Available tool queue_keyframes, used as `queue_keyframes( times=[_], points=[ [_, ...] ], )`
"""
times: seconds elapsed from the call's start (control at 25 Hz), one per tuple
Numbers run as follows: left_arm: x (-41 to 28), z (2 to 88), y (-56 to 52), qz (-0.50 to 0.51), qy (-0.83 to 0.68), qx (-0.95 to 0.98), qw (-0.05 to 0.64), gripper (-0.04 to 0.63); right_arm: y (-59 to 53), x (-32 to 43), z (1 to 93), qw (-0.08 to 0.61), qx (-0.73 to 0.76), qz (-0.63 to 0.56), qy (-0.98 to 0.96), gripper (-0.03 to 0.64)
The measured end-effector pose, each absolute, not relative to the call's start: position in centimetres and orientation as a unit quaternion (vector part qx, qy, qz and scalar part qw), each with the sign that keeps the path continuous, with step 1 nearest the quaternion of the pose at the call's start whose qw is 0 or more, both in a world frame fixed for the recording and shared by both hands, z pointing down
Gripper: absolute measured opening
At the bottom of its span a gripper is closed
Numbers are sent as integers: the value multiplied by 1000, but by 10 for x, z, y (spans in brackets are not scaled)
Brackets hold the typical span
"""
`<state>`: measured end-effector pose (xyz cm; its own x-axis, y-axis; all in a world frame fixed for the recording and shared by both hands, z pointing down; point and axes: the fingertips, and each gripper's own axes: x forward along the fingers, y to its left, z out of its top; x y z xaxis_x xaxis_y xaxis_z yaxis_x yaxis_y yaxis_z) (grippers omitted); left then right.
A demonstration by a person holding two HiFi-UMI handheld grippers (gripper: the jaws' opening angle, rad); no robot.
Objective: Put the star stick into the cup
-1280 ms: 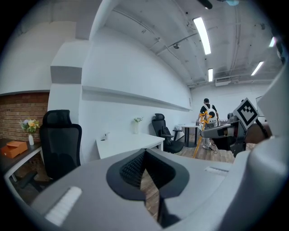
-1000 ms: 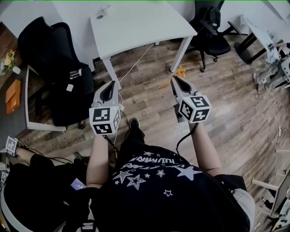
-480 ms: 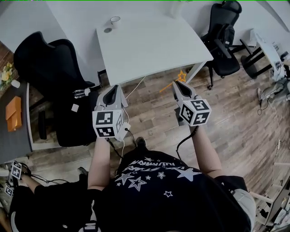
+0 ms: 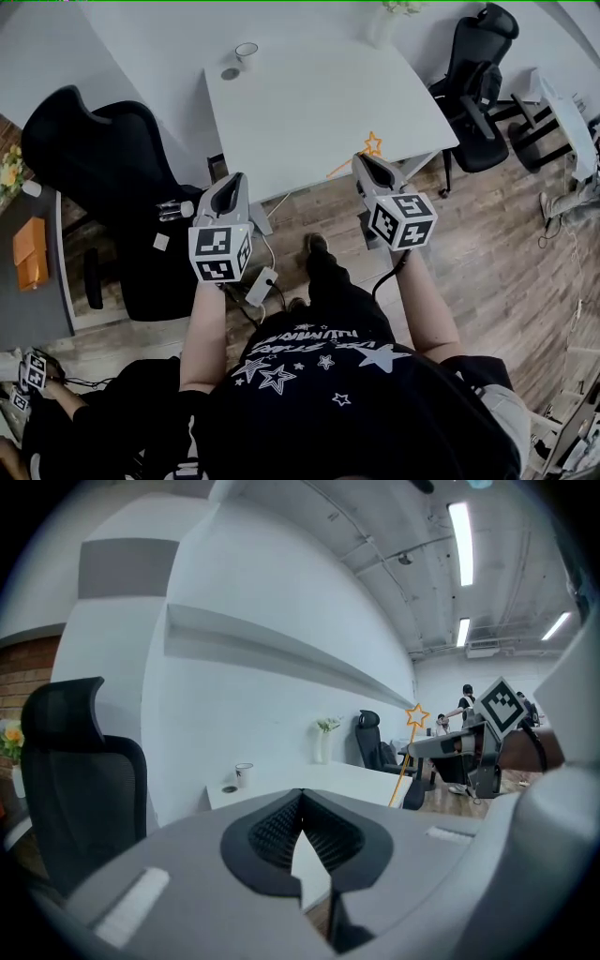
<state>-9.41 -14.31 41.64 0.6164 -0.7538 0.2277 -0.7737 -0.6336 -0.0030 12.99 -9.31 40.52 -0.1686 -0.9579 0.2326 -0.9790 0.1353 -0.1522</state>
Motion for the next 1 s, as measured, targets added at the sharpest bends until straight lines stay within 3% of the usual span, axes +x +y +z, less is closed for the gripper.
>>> queue_keyframes(
  times=[1.0],
  points=[
    [-72, 397, -402, 120, -536, 834, 55, 3, -462, 134, 347, -2, 516, 97, -851, 34]
  ],
)
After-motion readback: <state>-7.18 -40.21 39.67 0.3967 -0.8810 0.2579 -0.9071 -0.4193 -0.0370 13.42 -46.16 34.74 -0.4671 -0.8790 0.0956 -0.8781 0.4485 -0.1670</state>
